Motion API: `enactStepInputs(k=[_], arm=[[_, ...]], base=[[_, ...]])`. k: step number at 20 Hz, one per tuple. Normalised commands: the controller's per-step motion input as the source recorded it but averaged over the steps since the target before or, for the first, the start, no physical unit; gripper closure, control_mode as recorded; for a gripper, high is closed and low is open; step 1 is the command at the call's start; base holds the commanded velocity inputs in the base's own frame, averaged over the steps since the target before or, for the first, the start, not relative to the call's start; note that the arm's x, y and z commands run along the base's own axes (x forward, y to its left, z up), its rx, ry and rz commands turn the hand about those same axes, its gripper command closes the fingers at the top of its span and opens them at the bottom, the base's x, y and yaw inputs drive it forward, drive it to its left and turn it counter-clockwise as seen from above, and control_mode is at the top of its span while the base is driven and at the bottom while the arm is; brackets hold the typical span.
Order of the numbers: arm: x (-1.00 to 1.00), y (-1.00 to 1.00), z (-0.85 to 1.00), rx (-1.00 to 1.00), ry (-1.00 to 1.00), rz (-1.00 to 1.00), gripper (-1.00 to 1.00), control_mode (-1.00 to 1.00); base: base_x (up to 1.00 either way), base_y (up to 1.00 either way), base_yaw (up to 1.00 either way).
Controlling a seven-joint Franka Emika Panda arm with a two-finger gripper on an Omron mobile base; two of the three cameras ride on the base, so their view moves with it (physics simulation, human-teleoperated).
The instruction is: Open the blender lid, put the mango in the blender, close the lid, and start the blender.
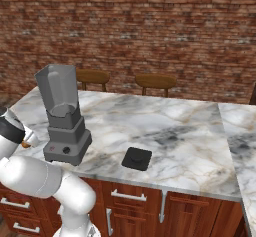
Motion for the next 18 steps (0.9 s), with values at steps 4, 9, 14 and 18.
enactStepInputs(k=[4, 9, 14, 18], arm=[[0.11, 0.00, -0.18, 0.00, 0.00, 0.00, 1.00, -1.00], [0.00, 0.00, 0.10, 0.00, -0.02, 0.00, 1.00, -1.00], [-0.06, 0.00, 0.81, 0.00, -0.10, 0.00, 1.00, -1.00], [-0.17, -0.16, 1.00, 0.00, -0.13, 0.00, 1.00, -1.00]], base=[[0.00, 0.00, 0.00], [0.00, 0.00, 0.00], [0.00, 0.00, 0.00], [0.00, 0.00, 0.00]])
